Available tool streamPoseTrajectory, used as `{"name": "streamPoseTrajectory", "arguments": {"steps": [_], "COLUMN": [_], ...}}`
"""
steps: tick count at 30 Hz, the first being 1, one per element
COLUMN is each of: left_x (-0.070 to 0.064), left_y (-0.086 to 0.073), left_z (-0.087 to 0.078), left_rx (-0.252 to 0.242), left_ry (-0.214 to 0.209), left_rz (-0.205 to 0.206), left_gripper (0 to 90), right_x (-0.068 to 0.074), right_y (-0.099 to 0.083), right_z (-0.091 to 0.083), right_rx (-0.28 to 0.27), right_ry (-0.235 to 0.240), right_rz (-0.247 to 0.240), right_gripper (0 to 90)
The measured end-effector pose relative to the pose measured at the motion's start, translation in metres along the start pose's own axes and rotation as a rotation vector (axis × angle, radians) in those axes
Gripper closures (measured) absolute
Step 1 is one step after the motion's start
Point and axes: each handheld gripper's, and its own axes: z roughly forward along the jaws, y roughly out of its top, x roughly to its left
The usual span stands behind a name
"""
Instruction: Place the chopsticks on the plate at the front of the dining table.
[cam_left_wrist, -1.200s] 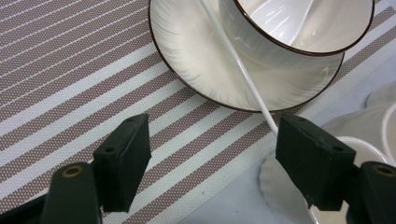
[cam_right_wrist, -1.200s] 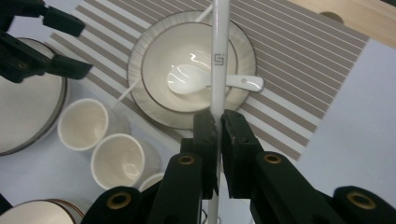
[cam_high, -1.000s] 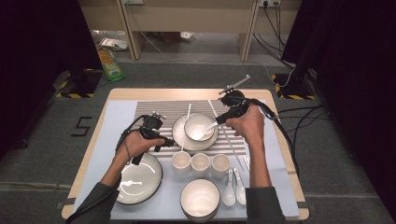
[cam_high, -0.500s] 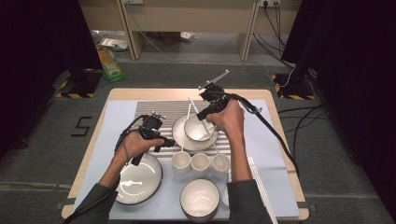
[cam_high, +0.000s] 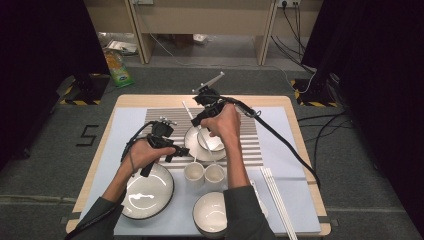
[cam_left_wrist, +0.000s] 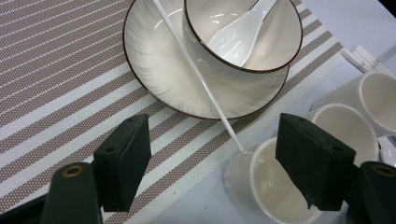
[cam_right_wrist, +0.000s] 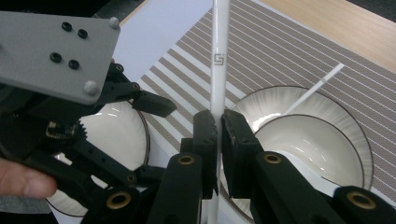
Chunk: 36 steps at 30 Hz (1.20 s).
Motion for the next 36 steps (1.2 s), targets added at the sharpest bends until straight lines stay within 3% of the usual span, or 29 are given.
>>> {"name": "streamPoseTrajectory", "arguments": {"steps": [4,19,23,36], "left_x": [-0.002,-0.012,-0.014,-0.016], "left_y": [0.001,0.012,0.014,0.016], "left_z": [-0.001,-0.007,-0.008,-0.001], "left_rx": [-0.012,-0.059,-0.083,-0.127], "left_ry": [-0.07,-0.088,-0.097,-0.143], "left_rz": [-0.027,-0.025,-0.042,-0.085], "left_gripper": [26.3,27.5,28.7,44.9], "right_x": [0.002,0.004,0.004,0.004], "right_y": [0.004,0.007,0.007,0.008], "right_z": [0.005,0.017,0.018,0.023], "right_rx": [0.006,-0.012,-0.024,-0.043], "right_ry": [-0.004,0.019,0.028,0.038], "right_rz": [0.0,0.03,0.041,0.064], "right_gripper": [84.5,84.5,84.5,84.4]}}
